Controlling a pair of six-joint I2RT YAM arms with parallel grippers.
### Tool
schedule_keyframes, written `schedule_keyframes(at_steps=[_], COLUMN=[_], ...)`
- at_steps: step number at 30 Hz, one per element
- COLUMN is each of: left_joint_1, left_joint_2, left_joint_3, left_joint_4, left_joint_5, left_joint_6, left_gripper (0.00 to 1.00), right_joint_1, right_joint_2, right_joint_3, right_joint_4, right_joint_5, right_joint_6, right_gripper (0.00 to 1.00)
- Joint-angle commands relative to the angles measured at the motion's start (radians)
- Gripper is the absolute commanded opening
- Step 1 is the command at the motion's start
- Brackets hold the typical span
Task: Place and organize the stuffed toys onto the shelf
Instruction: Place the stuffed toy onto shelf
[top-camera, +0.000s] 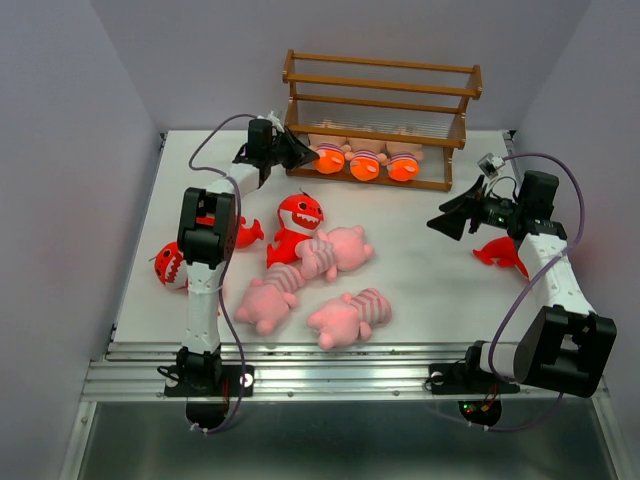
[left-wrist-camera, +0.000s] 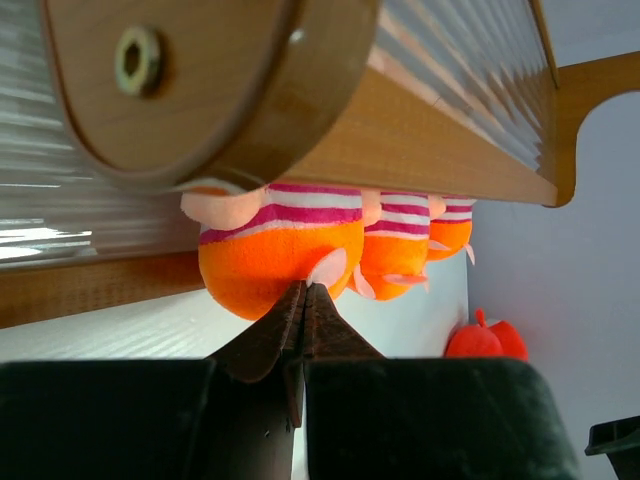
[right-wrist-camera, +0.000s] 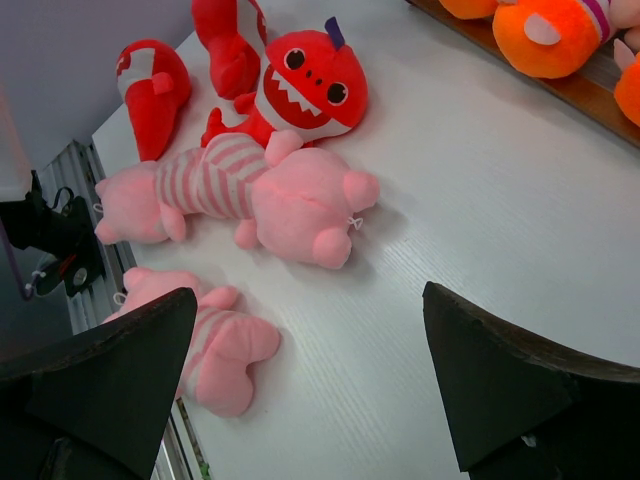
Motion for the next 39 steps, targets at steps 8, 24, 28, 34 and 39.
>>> schedule_keyframes(at_steps=[8,24,28,34,39], left_joint_1=[0.015,0.017,0.02,0.027,0.03], left_joint_2=[0.007,0.006,-0.043,-0.109,-0.189], left_joint_3=[0.089,0.079,0.03,-0.059,-0.144], left_joint_4=[-0.018,-0.036,0.009,0.063,0.092], left_joint_5=[-0.011,0.004,0.012,0.032,0.046], left_joint_6=[0.013,0.03,0.024,0.017,0.031], left_gripper=[0.09,0.38,0.61,0.73,0.74], right_joint_1=[-0.004,-0.004,-0.004,-0.004,-0.004], right_joint_2=[-0.007,-0.006,-0.006,-0.006,-0.007], right_joint_3=[0.002,0.0,0.0,-0.001,-0.001], right_joint_4=[0.042,0.042,0.042,0.042,0.042], right_joint_5=[-0.015,-0.013,-0.012,-0.01,-0.004], right_joint_6=[-0.013,-0.015,-0.016,-0.016,-0.018], right_gripper=[1.0,1.0,1.0,1.0,1.0])
